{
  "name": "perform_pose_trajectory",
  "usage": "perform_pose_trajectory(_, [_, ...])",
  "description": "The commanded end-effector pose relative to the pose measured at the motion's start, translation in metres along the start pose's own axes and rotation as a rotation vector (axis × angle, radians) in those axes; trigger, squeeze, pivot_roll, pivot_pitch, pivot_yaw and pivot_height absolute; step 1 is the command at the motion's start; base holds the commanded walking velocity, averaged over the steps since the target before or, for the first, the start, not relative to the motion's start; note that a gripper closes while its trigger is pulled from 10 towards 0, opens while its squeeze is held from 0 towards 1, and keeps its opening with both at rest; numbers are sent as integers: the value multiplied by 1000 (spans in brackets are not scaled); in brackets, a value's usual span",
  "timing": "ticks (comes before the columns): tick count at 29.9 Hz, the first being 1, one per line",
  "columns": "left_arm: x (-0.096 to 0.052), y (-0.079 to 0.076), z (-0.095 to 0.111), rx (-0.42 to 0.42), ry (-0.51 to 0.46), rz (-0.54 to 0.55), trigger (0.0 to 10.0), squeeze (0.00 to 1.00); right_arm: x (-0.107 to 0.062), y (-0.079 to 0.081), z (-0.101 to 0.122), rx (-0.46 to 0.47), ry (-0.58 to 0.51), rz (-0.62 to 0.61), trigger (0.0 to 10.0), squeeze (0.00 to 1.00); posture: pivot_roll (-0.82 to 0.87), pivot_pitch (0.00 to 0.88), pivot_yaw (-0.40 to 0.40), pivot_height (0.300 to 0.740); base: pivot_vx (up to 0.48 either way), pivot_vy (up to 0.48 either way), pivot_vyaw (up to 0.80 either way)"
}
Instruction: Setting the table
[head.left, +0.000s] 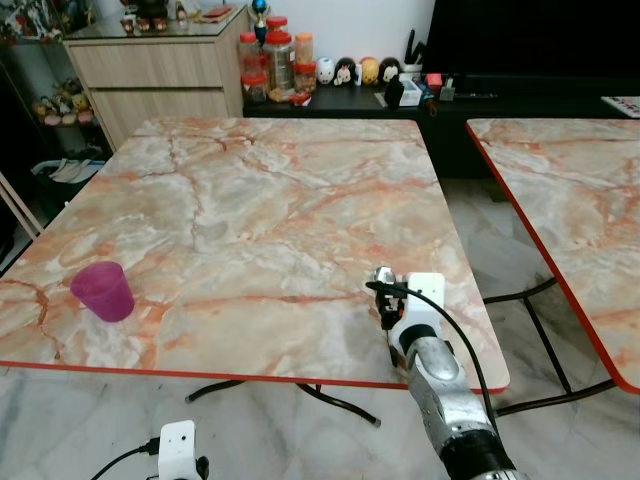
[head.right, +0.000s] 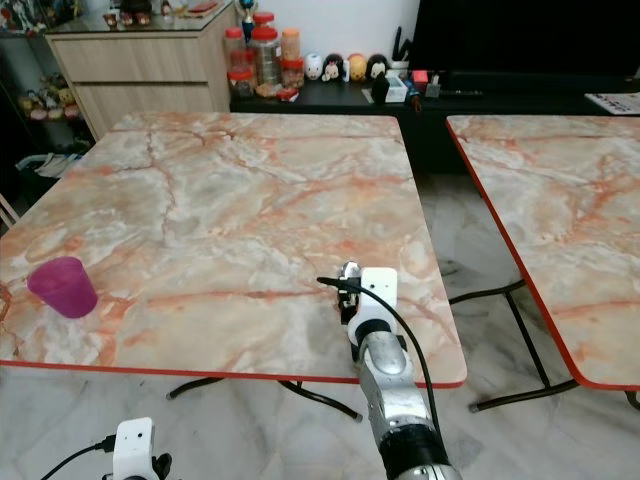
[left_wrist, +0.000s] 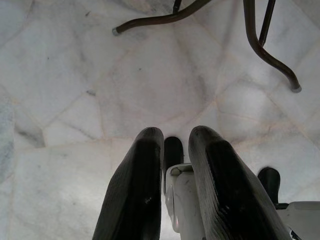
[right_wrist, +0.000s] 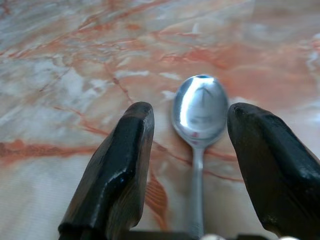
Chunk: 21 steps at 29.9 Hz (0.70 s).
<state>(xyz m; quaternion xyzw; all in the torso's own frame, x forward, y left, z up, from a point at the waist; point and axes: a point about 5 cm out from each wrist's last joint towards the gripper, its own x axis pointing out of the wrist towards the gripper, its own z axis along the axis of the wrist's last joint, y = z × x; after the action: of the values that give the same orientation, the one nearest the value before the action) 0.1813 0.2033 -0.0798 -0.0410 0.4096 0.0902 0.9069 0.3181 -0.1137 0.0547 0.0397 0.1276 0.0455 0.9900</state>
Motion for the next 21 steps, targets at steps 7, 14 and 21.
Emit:
perform_pose_trajectory(7, [-1,2,-4,-25,15,12,10000,0,9,16,1,10,44,26,10000,0,-40,0,-24,740,0,0,0])
perform_pose_trajectory(14, [-1,5,-3,-28,11,18,10000,0,10,17,5,12,24,17,10000,0,-36,0,-21,740,0,0,0])
perform_pose_trajectory(21, [-1,7,-4,-32,11,19,10000,0,10,14,8,-5,-6,-13,10000,0,-40,0,-18,740,0,0,0])
